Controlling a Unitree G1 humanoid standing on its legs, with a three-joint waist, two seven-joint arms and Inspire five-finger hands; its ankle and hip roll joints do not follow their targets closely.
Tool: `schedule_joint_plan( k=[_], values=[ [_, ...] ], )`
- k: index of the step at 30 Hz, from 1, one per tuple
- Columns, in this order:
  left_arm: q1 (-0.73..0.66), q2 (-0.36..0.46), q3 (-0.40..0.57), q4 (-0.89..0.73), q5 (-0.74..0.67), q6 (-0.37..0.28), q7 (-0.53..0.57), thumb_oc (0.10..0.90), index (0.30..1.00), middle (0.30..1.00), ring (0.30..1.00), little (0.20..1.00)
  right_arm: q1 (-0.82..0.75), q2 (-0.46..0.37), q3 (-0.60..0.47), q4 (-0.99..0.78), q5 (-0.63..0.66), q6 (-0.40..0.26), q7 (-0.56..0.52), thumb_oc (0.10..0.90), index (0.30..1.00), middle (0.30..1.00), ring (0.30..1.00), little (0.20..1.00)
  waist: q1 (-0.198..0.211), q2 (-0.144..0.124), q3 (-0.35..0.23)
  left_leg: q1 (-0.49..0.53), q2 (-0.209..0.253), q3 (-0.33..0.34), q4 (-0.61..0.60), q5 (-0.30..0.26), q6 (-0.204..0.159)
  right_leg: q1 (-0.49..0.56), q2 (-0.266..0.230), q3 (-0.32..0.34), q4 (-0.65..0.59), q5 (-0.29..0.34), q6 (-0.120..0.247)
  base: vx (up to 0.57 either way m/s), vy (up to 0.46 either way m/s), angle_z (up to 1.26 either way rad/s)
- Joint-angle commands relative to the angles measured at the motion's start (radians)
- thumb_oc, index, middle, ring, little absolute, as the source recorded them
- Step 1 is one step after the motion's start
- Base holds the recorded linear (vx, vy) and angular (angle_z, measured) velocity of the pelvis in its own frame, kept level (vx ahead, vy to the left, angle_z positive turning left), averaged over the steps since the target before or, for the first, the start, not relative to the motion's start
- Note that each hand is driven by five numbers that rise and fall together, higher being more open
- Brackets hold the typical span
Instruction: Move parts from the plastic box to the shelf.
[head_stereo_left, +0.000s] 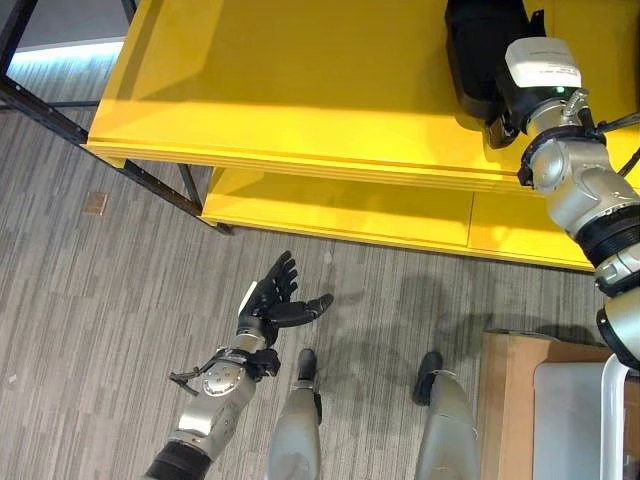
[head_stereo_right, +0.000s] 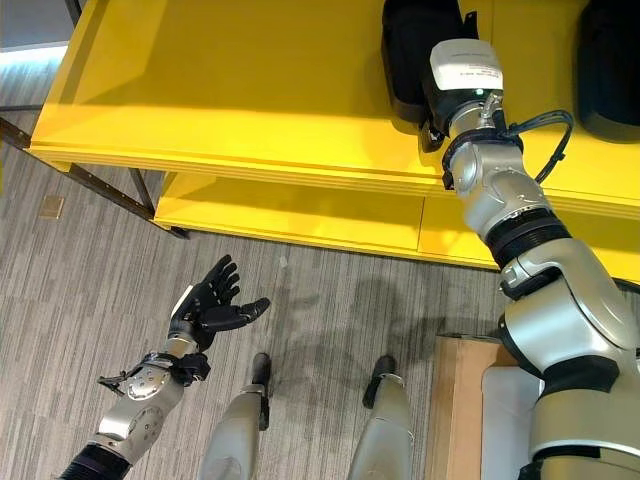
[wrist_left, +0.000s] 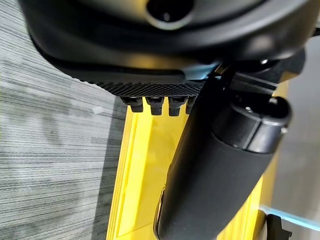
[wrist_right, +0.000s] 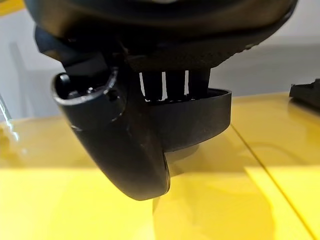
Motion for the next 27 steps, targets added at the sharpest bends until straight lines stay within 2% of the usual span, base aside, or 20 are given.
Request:
schedule_joint_plan(
  k=[1,7,17,27],
  values=[
    [-0.007,0.068,0.004,-0.108,-0.019,-0.107,-0.006,0.9,1.0,1.0,1.0,1.0,-0.305,-0.019,0.052,-0.007,0.012,-0.011,-0.105,0.4,0.3,0.3,0.3,0.3,0.006,-0.013,-0.042,0.036,0.04,0.006,0.148,-0.15,-0.001,0.061,0.014,0.084,-0.152,0.098,0.075,0.0,0.03,-0.07],
    [-0.006,0.07,0.0,-0.09,-0.023,-0.102,-0.018,0.9,1.0,1.0,1.0,1.0,-0.331,-0.014,0.058,0.0,0.021,-0.011,-0.103,0.4,0.3,0.3,0.3,0.3,-0.005,-0.009,-0.054,0.038,0.04,0.02,0.149,-0.154,-0.003,0.053,0.017,0.098,-0.165,0.108,0.079,0.0,0.026,-0.07],
    [-0.033,0.07,-0.026,-0.063,-0.029,-0.097,-0.022,0.9,1.0,1.0,1.0,1.0,-0.347,0.038,0.043,-0.009,0.041,-0.01,-0.117,0.4,0.3,0.3,0.3,0.3,-0.023,-0.006,-0.066,0.046,0.046,0.044,0.146,-0.161,-0.002,0.04,0.035,0.124,-0.195,0.126,0.082,0.0,0.015,-0.11],
    [-0.032,0.064,-0.012,-0.062,-0.035,-0.099,-0.015,0.9,1.0,1.0,1.0,1.0,-0.344,0.034,0.034,-0.033,0.035,-0.005,-0.117,0.4,0.3,0.3,0.3,0.3,-0.028,-0.006,-0.062,0.04,0.048,0.052,0.146,-0.161,-0.001,0.032,0.041,0.128,-0.201,0.13,0.082,0.0,-0.001,-0.05]
  ],
)
